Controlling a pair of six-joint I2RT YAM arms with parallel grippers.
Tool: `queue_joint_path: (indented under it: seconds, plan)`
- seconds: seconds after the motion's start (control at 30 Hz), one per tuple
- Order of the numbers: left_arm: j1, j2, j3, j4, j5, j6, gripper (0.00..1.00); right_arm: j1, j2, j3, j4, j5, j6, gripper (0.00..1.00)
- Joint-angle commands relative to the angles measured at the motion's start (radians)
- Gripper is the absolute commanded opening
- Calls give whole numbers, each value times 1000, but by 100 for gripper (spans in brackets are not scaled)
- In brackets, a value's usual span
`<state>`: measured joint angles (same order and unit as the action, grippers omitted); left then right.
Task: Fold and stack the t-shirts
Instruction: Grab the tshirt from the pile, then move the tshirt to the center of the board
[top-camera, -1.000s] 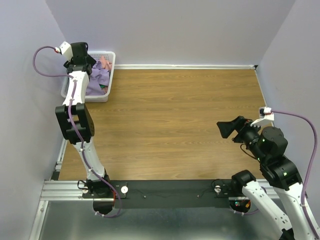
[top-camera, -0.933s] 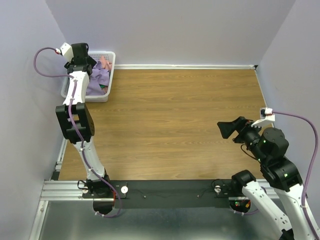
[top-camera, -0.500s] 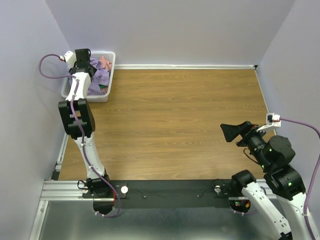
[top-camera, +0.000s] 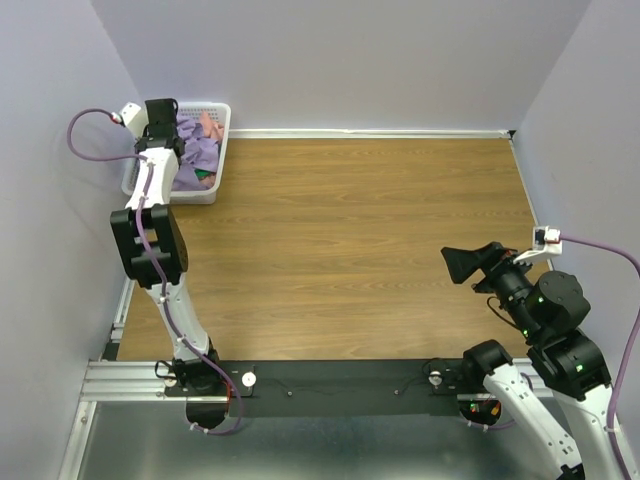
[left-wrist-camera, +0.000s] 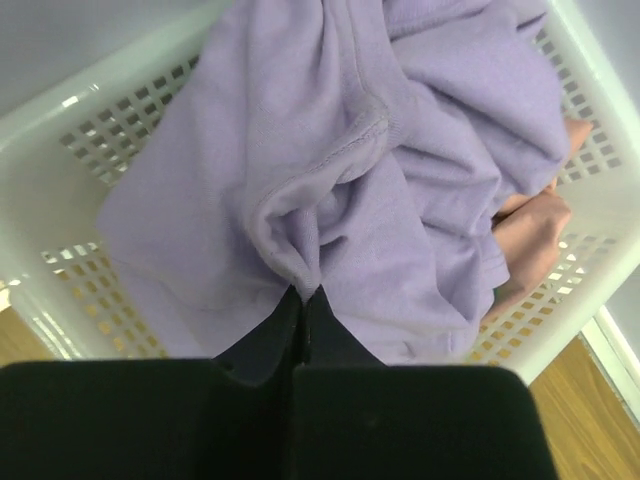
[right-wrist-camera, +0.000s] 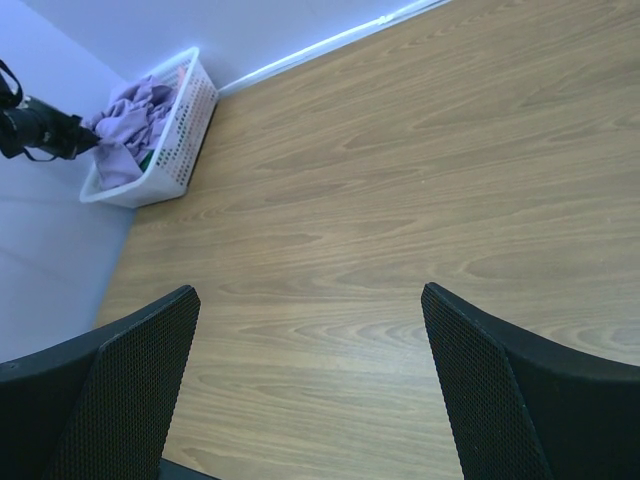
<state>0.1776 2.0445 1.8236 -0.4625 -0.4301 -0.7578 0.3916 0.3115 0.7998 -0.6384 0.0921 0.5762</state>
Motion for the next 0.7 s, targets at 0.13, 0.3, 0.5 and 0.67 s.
queue_joint_path:
  seconds: [0.13, 0.3, 0.5, 0.67]
  plan:
    - [-105, -167, 69, -30, -232, 197, 0, 4, 60, 16, -11, 34, -61, 100]
    - [-300, -260, 175, -44, -234, 270, 0, 4, 144, 52, -10, 23, -107, 100]
    - [-519, -352, 206, 105, 49, 337, 0, 4, 232, 114, 3, 49, -137, 100]
    - [-716, -333, 288, 245, 485, 327, 0, 4, 253, 153, 42, 106, -179, 100]
